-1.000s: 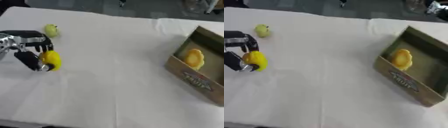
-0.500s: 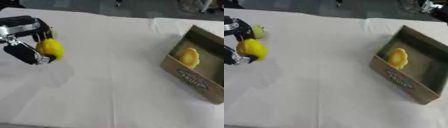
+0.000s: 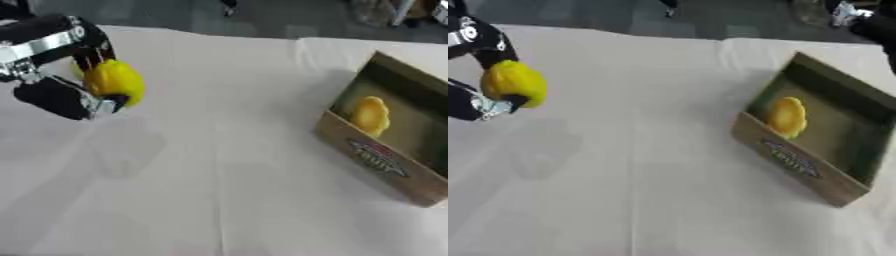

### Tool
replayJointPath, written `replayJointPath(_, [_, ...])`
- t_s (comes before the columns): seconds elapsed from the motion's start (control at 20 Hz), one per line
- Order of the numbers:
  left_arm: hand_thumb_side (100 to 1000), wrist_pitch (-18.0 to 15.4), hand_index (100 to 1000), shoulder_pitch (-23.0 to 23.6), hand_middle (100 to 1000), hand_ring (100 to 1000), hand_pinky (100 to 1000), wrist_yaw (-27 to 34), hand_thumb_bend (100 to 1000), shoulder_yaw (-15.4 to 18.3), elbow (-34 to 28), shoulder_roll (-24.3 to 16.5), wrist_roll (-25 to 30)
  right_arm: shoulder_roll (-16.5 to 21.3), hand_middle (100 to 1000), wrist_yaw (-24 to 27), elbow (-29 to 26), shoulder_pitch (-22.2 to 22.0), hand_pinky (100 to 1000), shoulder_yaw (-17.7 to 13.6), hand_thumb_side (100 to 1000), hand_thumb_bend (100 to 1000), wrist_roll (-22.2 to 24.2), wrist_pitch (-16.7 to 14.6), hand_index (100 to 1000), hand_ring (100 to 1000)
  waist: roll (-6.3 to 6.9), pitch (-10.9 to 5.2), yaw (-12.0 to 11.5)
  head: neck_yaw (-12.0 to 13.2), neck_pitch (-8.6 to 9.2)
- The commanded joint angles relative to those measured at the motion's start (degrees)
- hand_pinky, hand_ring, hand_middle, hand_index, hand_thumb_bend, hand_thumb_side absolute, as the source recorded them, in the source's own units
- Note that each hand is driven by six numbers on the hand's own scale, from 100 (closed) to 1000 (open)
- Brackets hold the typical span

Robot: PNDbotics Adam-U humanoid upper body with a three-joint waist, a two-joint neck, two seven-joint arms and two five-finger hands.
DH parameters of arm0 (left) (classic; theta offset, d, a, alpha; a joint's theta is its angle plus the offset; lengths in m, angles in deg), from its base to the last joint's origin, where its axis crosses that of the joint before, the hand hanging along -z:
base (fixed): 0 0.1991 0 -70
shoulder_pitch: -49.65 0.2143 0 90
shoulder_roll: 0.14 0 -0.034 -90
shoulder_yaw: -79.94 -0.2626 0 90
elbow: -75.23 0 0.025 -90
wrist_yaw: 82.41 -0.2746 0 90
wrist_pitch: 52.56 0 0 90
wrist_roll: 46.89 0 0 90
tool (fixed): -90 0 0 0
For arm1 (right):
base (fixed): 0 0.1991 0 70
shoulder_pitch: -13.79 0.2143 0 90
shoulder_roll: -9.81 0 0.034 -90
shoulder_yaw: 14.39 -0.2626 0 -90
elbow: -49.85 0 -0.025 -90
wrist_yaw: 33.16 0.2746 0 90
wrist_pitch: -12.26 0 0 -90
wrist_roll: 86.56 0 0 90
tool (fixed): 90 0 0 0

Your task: Pick up the objects with one hand, pass them to the other hand, and then place them into the box on the other side of the table.

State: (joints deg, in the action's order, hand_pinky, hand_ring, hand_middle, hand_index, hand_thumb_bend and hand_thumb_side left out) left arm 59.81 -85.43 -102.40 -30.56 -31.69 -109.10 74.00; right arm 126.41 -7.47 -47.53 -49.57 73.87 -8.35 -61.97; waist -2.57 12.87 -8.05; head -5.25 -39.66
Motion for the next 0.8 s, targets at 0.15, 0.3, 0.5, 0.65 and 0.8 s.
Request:
replayJointPath(0.15, [194, -0.62, 546, -1.21, 577, 573, 639, 2.73, 254, 0.21, -0.94, 2.32, -4.48, 1.31, 742, 0.48, -1.17, 0.82, 867, -0.80, 284, 441, 0.12, -0.12, 829, 807, 0.43, -1.16, 0.20, -1.17, 0.65])
replayJointPath(0.3, [194, -1.05, 547, -1.16, 577, 572, 641, 3.26, 257, -0.65, -0.63, 3.72, -6.20, 1.17, 742, 0.51, -1.22, 0.93, 867, -0.80, 282, 447, 0.19, -0.11, 829, 807, 0.38, -1.12, 0.29, -2.22, 0.47])
replayJointPath(0.5, [192, -2.02, 546, -1.36, 576, 570, 639, 2.92, 257, -1.59, -0.41, 5.53, -7.70, 1.04, 742, 0.53, -1.24, 1.05, 867, -0.84, 281, 448, 0.20, -0.11, 830, 807, 0.28, -1.09, 0.30, -3.33, 0.21])
replayJointPath(0.65, [188, -3.11, 544, -1.46, 575, 568, 638, 2.38, 259, -1.83, -0.58, 7.18, -9.37, 0.91, 742, 0.58, -1.30, 1.21, 868, -0.80, 280, 450, 0.25, -0.11, 830, 807, 0.15, -1.08, 0.31, -3.81, 0.16])
replayJointPath(0.8, [184, -4.38, 544, -1.48, 574, 566, 637, 1.78, 261, -1.99, -0.59, 8.73, -11.14, 0.77, 742, 0.59, -1.30, 1.37, 868, -0.73, 280, 451, 0.34, -0.08, 830, 807, 0.03, -1.06, 0.36, -4.20, 0.13])
